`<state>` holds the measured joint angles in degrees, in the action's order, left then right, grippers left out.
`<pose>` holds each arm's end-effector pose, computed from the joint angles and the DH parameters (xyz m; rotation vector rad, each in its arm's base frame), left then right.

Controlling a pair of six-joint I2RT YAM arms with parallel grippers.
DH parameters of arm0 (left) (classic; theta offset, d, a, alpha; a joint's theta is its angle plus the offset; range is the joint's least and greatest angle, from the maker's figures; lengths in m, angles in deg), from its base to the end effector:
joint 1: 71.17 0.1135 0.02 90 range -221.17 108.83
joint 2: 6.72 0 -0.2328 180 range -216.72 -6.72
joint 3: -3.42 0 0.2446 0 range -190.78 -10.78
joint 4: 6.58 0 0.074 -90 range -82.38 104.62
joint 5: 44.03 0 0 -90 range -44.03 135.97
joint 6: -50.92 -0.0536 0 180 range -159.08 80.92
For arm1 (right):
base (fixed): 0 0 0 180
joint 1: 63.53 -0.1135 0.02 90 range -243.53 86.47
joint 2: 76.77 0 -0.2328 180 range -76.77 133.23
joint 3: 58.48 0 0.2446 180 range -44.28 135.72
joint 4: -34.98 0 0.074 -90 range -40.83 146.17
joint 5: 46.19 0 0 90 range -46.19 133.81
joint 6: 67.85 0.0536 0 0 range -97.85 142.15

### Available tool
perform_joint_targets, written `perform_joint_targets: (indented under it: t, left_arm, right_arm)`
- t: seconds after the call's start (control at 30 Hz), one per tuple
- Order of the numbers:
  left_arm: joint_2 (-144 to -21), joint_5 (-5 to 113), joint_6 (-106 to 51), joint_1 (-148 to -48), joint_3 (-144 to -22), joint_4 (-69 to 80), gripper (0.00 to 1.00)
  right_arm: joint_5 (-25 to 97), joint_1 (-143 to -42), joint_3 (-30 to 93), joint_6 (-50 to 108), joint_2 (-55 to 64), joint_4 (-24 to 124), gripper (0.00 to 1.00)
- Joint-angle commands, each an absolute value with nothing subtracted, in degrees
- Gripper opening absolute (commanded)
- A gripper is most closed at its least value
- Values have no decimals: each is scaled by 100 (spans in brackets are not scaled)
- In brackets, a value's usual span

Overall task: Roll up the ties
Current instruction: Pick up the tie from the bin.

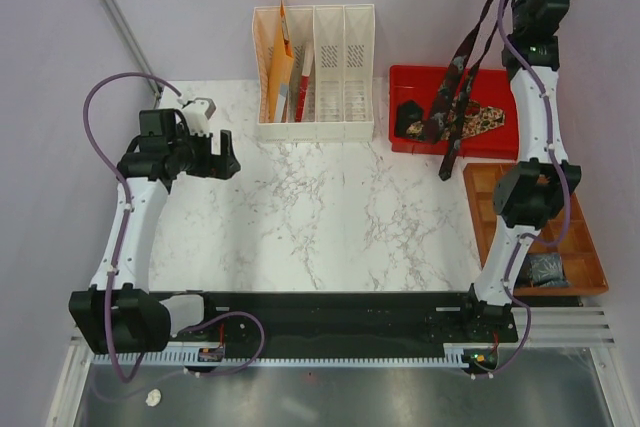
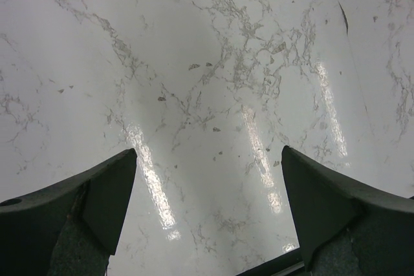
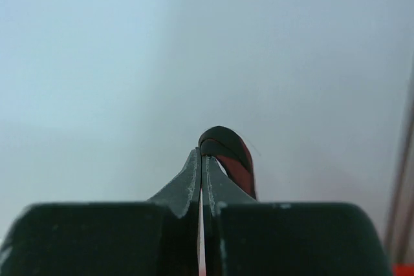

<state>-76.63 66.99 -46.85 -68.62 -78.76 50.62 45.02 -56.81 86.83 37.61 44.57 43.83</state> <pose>0.2674 -0.0073 0.2965 0.2825 2.2972 -0.3403 0.4843 -0.0582 0.4450 0.2692 1.2798 0.1164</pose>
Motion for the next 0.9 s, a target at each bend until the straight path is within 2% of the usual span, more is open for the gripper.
perform_joint_targets:
  t: [0.0, 0.47, 0.6, 0.87]
  left_arm:
    - [-7335, 6750, -4603, -6844, -8003, 4735, 100]
    - [-6386, 7401, -3478, -6844, -8434, 4366, 100]
    - [-6105, 7472, -2917, -6844, -8670, 4111, 100]
    - [-5515, 6794, -2660, -6844, -8943, 4451, 100]
  right_arm:
    - [3565, -5886, 8826, 4385, 3899, 3810, 0]
    - [2879, -7591, 8396, 4324, 2081, 3160, 0]
    - [2633, -8389, 8088, 4114, 1737, 3002, 0]
    - [2500, -9841, 5664, 3682, 1130, 2853, 0]
